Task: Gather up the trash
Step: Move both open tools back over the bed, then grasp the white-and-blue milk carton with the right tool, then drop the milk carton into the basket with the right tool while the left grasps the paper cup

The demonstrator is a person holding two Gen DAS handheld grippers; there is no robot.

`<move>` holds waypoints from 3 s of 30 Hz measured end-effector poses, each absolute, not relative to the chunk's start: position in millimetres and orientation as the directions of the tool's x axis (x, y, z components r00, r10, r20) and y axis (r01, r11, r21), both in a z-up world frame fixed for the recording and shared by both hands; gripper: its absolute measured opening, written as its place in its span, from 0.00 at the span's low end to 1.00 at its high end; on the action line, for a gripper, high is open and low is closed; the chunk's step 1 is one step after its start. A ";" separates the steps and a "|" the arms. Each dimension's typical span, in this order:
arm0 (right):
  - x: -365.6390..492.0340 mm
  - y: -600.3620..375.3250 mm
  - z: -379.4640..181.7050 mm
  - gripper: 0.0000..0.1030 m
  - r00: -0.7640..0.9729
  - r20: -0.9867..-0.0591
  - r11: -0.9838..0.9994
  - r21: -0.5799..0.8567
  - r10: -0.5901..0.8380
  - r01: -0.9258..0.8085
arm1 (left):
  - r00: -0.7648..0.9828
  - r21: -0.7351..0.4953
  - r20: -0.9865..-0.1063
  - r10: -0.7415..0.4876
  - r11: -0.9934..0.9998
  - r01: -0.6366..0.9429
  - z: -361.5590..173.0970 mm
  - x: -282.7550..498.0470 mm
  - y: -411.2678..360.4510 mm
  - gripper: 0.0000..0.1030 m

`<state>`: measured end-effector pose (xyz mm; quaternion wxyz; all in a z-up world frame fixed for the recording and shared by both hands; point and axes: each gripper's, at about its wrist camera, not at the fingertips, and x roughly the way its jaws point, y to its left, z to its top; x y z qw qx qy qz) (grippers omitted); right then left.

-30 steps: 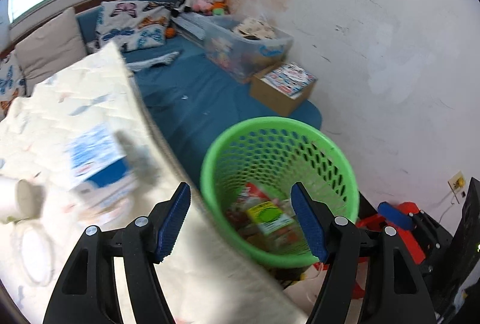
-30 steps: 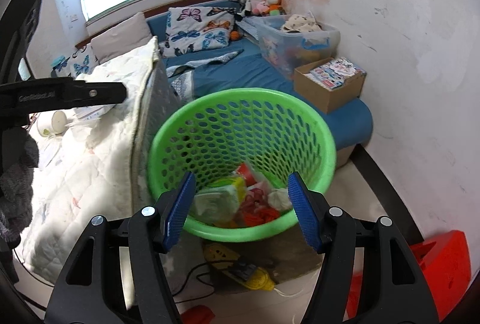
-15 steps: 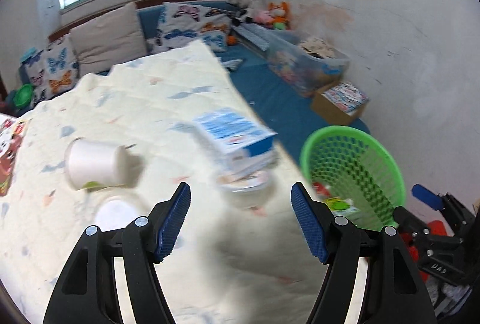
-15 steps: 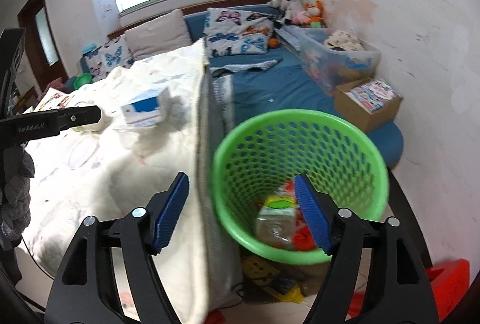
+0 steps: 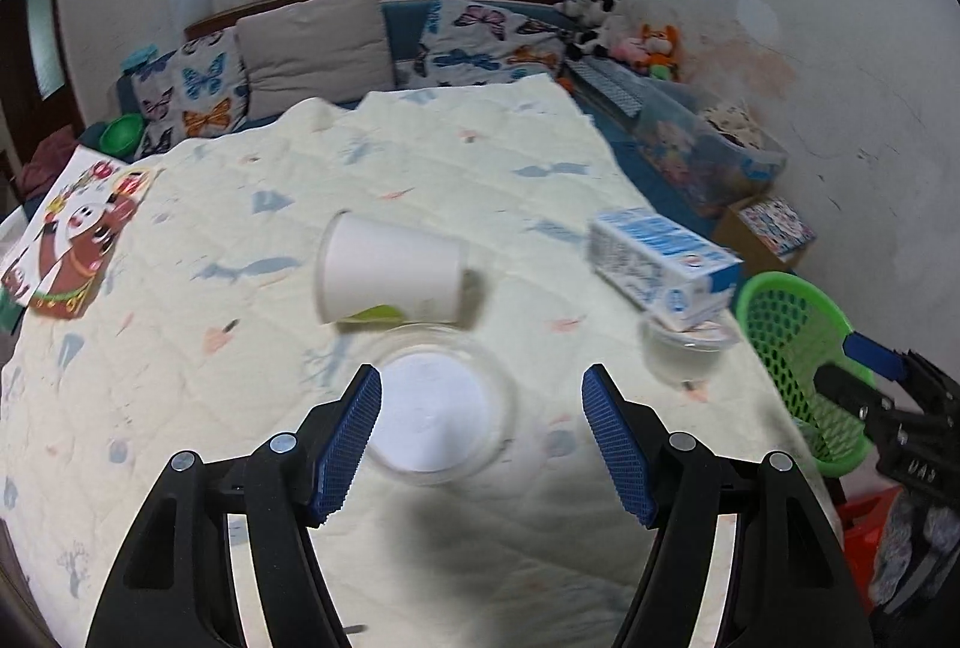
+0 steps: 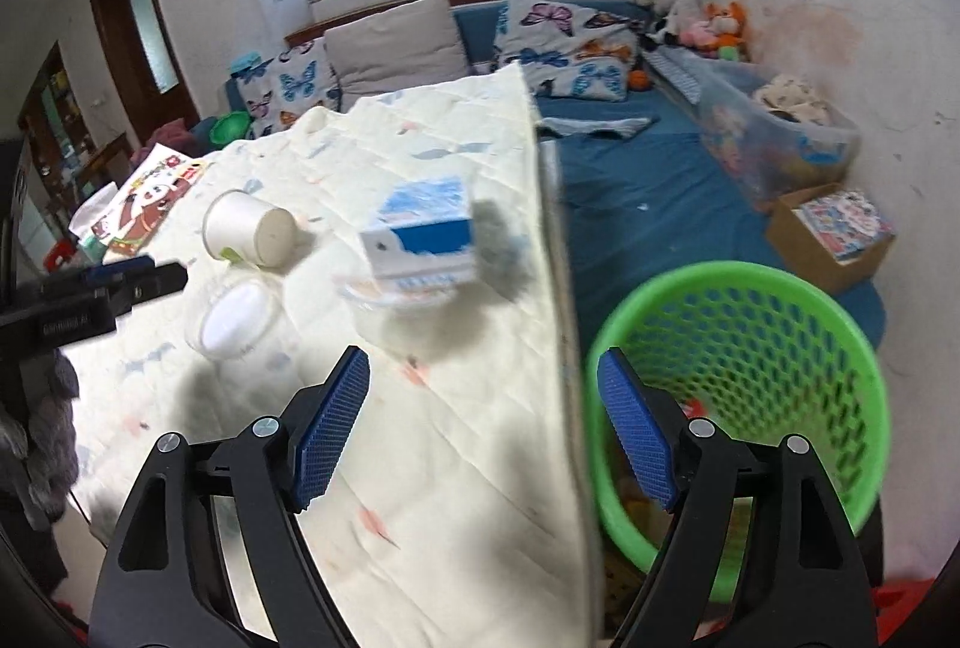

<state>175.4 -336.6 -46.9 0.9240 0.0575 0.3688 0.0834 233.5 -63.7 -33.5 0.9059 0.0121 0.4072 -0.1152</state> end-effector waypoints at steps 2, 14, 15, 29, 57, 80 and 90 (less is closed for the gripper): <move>186.3 -329.6 -44.8 0.76 0.707 -0.675 0.977 0.176 0.212 -0.124 | 0.641 -0.080 -0.743 -0.192 0.977 0.200 -36.4 235.2 -53.5 0.65; 256.9 -293.9 -50.0 0.79 0.660 -0.718 0.975 0.145 0.220 -0.167 | 0.639 -0.100 -0.752 -0.161 0.986 0.131 -46.3 251.0 -20.6 0.67; 261.4 -293.1 -51.1 0.79 0.657 -0.722 0.976 0.141 0.217 -0.166 | 0.639 -0.101 -0.752 -0.161 0.986 0.130 -46.1 253.0 -19.2 0.67; 299.7 -287.5 -70.0 0.79 0.603 -0.779 0.982 0.092 0.173 -0.164 | 0.615 -0.199 -0.748 -0.251 0.968 0.153 -54.6 316.8 -0.2 0.71; 305.2 -291.1 -79.9 0.62 0.602 -0.773 0.978 0.118 0.200 -0.174 | 0.631 -0.027 -0.758 -0.163 0.975 0.221 -84.6 334.9 -54.6 0.80; 217.8 -358.2 -29.8 0.62 0.710 -0.688 0.987 0.139 0.151 -0.074 | 0.664 -0.111 -0.675 -0.322 0.934 0.341 -18.8 274.1 -102.2 0.79; 177.6 -406.9 -39.4 0.62 0.708 -0.704 0.993 0.112 0.054 0.035 | 0.634 -0.115 -0.670 -0.387 0.898 0.425 -11.3 251.0 -152.9 0.79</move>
